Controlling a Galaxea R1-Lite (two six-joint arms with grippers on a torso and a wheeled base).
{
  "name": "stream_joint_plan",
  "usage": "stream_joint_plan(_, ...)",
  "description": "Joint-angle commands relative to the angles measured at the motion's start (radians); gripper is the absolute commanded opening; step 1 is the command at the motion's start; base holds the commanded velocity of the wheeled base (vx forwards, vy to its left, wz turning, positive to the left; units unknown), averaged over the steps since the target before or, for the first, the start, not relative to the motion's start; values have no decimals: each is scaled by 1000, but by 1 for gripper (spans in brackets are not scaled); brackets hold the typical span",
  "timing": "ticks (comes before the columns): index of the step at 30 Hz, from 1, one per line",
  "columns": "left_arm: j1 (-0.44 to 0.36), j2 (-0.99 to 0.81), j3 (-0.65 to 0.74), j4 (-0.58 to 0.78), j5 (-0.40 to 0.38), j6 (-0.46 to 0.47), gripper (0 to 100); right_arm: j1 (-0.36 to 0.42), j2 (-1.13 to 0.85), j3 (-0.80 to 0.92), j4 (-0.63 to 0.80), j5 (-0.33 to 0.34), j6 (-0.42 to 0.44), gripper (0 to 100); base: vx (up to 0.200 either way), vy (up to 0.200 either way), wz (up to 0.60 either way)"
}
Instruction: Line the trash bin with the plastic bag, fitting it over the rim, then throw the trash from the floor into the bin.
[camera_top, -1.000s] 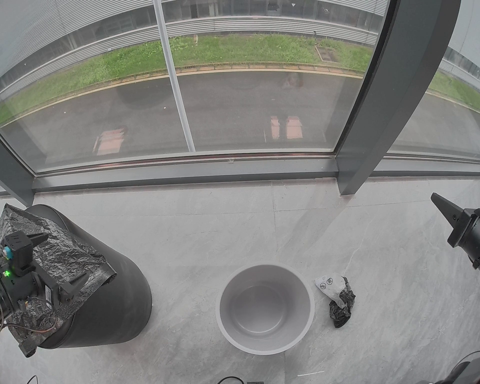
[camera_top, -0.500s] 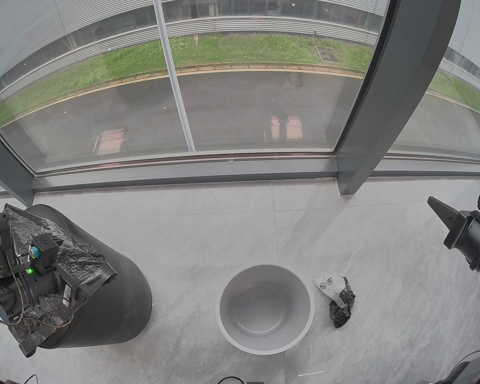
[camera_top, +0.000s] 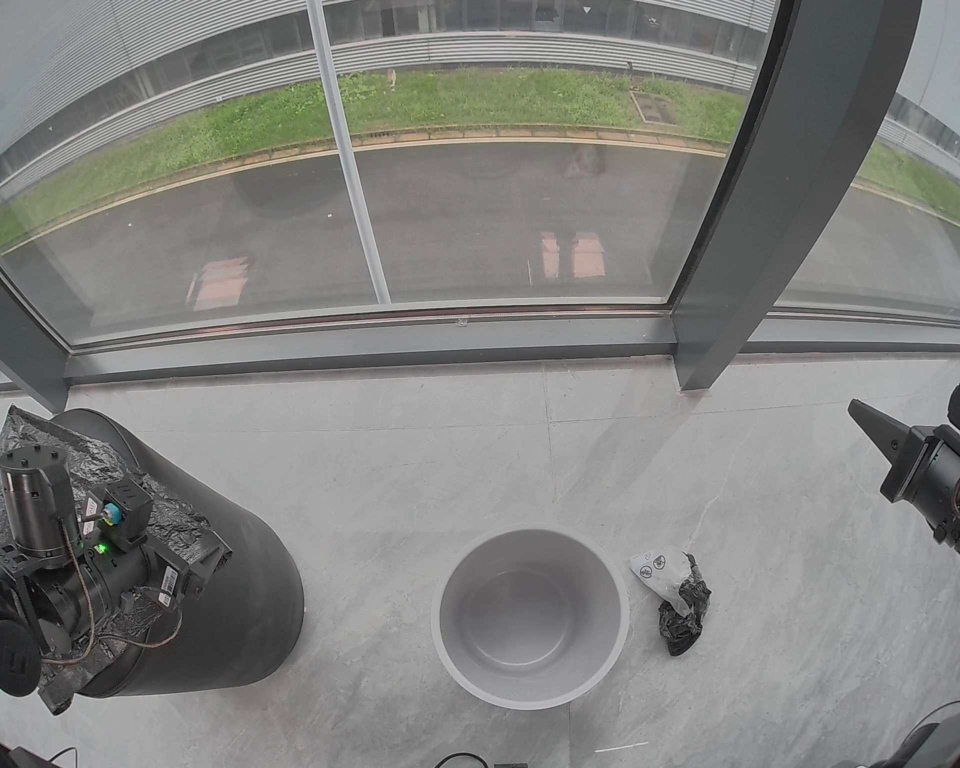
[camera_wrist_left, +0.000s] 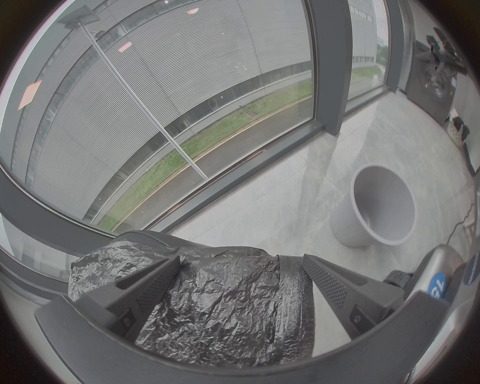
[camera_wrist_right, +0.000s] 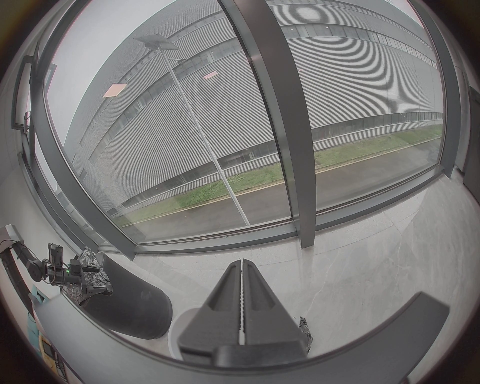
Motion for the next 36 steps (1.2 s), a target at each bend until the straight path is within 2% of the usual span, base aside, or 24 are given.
stream_joint_plan(1, 2, 74, 14, -26, 12, 37, 100, 0, 6, 1, -1, 0, 0, 0, 0, 0, 0)
stream_joint_plan(7, 10, 62, 5, -33, 24, 114, 100, -2, 5, -1, -1, 1, 0, 0, 0, 0, 0)
stream_joint_plan(12, 8, -16, -3, -30, 24, 174, 100, -2, 5, 1, -1, 1, 0, 0, 0, 0, 0)
stream_joint_plan(21, 8, -90, 51, -22, 17, 221, 100, -2, -1, -1, -1, 0, 0, 0, 0, 0, 0)
stream_joint_plan(27, 8, -111, 125, -31, 18, 350, 100, -2, 3, -1, -1, 1, 0, 0, 0, 0, 0)
stream_joint_plan(32, -6, -133, 138, -31, 20, 395, 100, -3, 9, -1, -1, 1, 1, 0, 0, 0, 0)
stream_joint_plan(36, -19, -174, 140, -31, 24, 468, 100, -2, 13, 2, -1, 1, 0, 0, 0, 0, 0)
